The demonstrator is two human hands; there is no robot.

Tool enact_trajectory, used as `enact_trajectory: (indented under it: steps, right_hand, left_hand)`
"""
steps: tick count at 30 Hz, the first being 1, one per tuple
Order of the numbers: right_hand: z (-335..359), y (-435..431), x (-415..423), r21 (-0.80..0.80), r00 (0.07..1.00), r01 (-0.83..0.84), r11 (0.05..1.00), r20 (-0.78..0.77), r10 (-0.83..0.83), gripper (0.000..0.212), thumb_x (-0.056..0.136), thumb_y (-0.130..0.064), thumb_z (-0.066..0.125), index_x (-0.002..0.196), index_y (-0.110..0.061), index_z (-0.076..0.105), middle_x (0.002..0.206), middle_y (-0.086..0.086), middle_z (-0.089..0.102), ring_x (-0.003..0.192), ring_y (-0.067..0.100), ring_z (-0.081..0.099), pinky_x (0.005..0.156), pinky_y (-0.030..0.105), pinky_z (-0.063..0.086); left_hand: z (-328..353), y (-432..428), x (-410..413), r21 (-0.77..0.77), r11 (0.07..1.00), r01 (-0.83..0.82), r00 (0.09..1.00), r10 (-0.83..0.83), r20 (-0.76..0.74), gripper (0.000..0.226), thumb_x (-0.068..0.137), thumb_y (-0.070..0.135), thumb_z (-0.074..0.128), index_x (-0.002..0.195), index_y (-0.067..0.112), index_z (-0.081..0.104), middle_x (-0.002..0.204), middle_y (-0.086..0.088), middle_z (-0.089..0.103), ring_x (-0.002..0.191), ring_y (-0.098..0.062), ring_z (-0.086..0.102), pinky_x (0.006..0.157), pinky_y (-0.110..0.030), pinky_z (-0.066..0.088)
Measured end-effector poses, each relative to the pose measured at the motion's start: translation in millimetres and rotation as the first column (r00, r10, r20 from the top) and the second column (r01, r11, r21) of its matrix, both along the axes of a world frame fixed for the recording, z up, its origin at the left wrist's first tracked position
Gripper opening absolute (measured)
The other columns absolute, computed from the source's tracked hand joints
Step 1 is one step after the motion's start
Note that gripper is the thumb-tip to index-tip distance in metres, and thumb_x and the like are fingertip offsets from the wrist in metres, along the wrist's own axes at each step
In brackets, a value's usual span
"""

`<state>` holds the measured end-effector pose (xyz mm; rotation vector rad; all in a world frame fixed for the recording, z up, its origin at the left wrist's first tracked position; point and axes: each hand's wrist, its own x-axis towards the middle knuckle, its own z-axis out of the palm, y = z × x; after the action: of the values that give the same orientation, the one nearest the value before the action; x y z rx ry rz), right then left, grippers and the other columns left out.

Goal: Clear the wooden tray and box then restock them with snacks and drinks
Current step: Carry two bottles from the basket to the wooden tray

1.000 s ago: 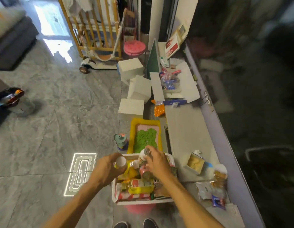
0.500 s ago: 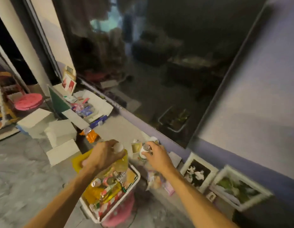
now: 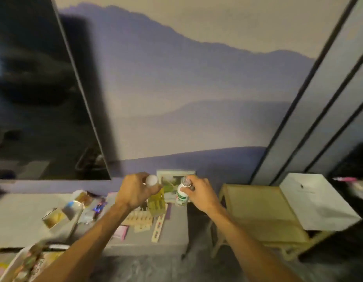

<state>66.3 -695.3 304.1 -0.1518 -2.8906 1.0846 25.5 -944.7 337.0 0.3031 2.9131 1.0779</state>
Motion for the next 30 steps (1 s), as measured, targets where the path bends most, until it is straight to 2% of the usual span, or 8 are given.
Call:
enact_trajectory:
  steps: [2, 5, 9, 12, 15, 22, 25, 30]
  right_hand:
    - [-5, 68, 24, 0.023, 0.996, 0.085, 0.996, -0.001, -0.085, 0.031, 0.096, -0.031, 0.074, 0.125, -0.022, 0.069, 0.113, 0.004, 0.071, 0.102, 0.021, 0.069, 0.083, 0.035, 0.057]
    - [-13, 160, 57, 0.03, 0.982, 0.187, 0.982, 0.035, -0.188, 0.035, 0.097, -0.028, 0.071, 0.131, -0.023, 0.064, 0.119, 0.007, 0.069, 0.11, 0.025, 0.068, 0.096, 0.042, 0.057]
    - [-21, 260, 90, 0.043, 0.966, 0.251, 0.967, 0.057, -0.253, 0.037, 0.097, -0.03, 0.07, 0.132, -0.02, 0.064, 0.124, 0.01, 0.07, 0.115, 0.031, 0.064, 0.098, 0.044, 0.055]
    - [-27, 319, 104, 0.033, 0.95, 0.302, 0.953, 0.073, -0.304, 0.039, 0.097, -0.032, 0.071, 0.133, -0.019, 0.064, 0.125, 0.01, 0.071, 0.115, 0.032, 0.065, 0.096, 0.041, 0.056]
    - [-33, 365, 110, 0.007, 0.941, 0.332, 0.943, 0.073, -0.332, 0.039, 0.098, -0.032, 0.069, 0.135, -0.019, 0.063, 0.126, 0.009, 0.072, 0.114, 0.031, 0.066, 0.096, 0.041, 0.057]
    - [-63, 454, 68, -0.045, 0.921, 0.382, 0.923, 0.105, -0.376, 0.04, 0.103, -0.032, 0.066, 0.14, -0.018, 0.06, 0.133, 0.006, 0.068, 0.12, 0.025, 0.067, 0.104, 0.037, 0.055]
    - [-87, 493, 34, -0.03, 0.908, 0.397, 0.917, 0.153, -0.389, 0.038, 0.101, -0.031, 0.068, 0.138, -0.021, 0.063, 0.131, 0.005, 0.069, 0.119, 0.024, 0.067, 0.103, 0.042, 0.057]
    - [-128, 543, -15, 0.009, 0.897, 0.4, 0.916, 0.199, -0.394, 0.042, 0.1, -0.027, 0.071, 0.141, -0.021, 0.062, 0.135, 0.004, 0.067, 0.125, 0.023, 0.062, 0.106, 0.034, 0.05]
  left_hand:
    - [-4, 69, 7, 0.007, 0.999, 0.05, 0.999, -0.05, -0.005, 0.038, 0.073, 0.059, 0.086, 0.086, 0.026, 0.073, 0.073, 0.008, 0.073, 0.066, -0.006, 0.068, 0.055, -0.025, 0.052]
    - [-17, 168, 16, 0.009, 0.994, 0.111, 0.994, -0.111, 0.002, 0.046, 0.069, 0.069, 0.079, 0.086, 0.027, 0.073, 0.074, 0.008, 0.073, 0.067, -0.009, 0.068, 0.057, -0.029, 0.056]
    - [-23, 284, 32, 0.002, 0.982, 0.19, 0.982, -0.19, 0.003, 0.036, 0.071, 0.058, 0.085, 0.076, 0.027, 0.068, 0.067, 0.007, 0.067, 0.059, -0.007, 0.063, 0.05, -0.021, 0.038]
    - [-30, 352, 38, 0.005, 0.97, 0.241, 0.97, -0.241, 0.025, 0.037, 0.072, 0.059, 0.087, 0.082, 0.027, 0.07, 0.074, 0.006, 0.07, 0.067, -0.007, 0.065, 0.056, -0.024, 0.044]
    - [-41, 406, 32, 0.007, 0.962, 0.272, 0.961, -0.272, 0.042, 0.05, 0.069, 0.074, 0.077, 0.087, 0.027, 0.071, 0.079, 0.008, 0.072, 0.073, -0.013, 0.067, 0.064, -0.033, 0.057]
    - [-75, 506, -9, 0.007, 0.951, 0.31, 0.946, -0.309, 0.094, 0.041, 0.075, 0.063, 0.083, 0.094, 0.029, 0.07, 0.086, 0.01, 0.071, 0.081, -0.011, 0.066, 0.074, -0.039, 0.061]
    - [-98, 542, -40, 0.015, 0.95, 0.312, 0.94, -0.311, 0.14, 0.039, 0.078, 0.062, 0.082, 0.099, 0.031, 0.071, 0.091, 0.012, 0.071, 0.084, -0.009, 0.066, 0.074, -0.035, 0.059]
    - [-136, 595, -79, 0.031, 0.956, 0.293, 0.938, -0.293, 0.184, 0.041, 0.081, 0.056, 0.083, 0.109, 0.029, 0.068, 0.096, 0.012, 0.068, 0.086, -0.006, 0.062, 0.071, -0.025, 0.049]
